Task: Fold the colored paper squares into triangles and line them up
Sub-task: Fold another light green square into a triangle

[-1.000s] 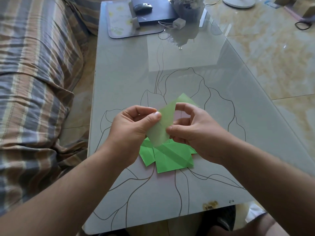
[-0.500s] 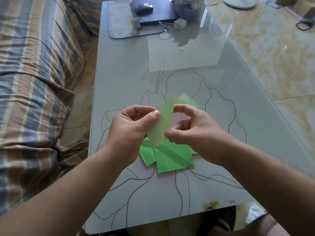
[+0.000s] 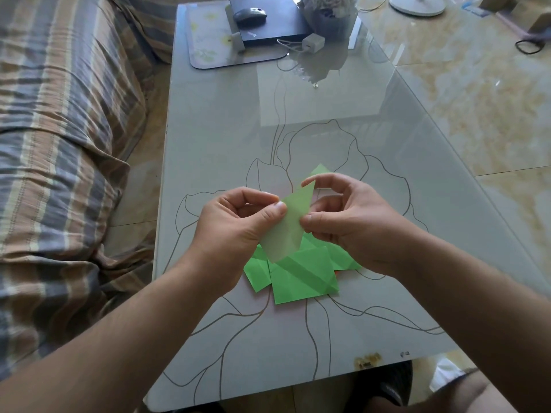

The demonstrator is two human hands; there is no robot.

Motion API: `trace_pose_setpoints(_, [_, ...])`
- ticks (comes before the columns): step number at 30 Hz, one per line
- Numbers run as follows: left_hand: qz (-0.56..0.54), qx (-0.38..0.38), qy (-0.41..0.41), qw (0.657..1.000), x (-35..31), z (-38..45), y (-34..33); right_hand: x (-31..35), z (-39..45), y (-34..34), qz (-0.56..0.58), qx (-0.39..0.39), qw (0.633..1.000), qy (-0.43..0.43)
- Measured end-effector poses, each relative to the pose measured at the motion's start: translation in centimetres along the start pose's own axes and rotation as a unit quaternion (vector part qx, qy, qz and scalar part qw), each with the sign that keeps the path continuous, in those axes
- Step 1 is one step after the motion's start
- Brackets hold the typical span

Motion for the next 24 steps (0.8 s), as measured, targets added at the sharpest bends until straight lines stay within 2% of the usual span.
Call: trace_pose_setpoints(24, [0.012,0.021,0.020,1.000,-0.1,-0.1,-0.4,1.0,0.3,0.8,0.092,-0.004,0.996,-0.004])
Point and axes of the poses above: each hand's wrist, its own z-axis towards the middle knuckle, its own y-axis out of the back of the hand, x = y × z, the point moved 9 cm from there along z, towards the middle knuckle
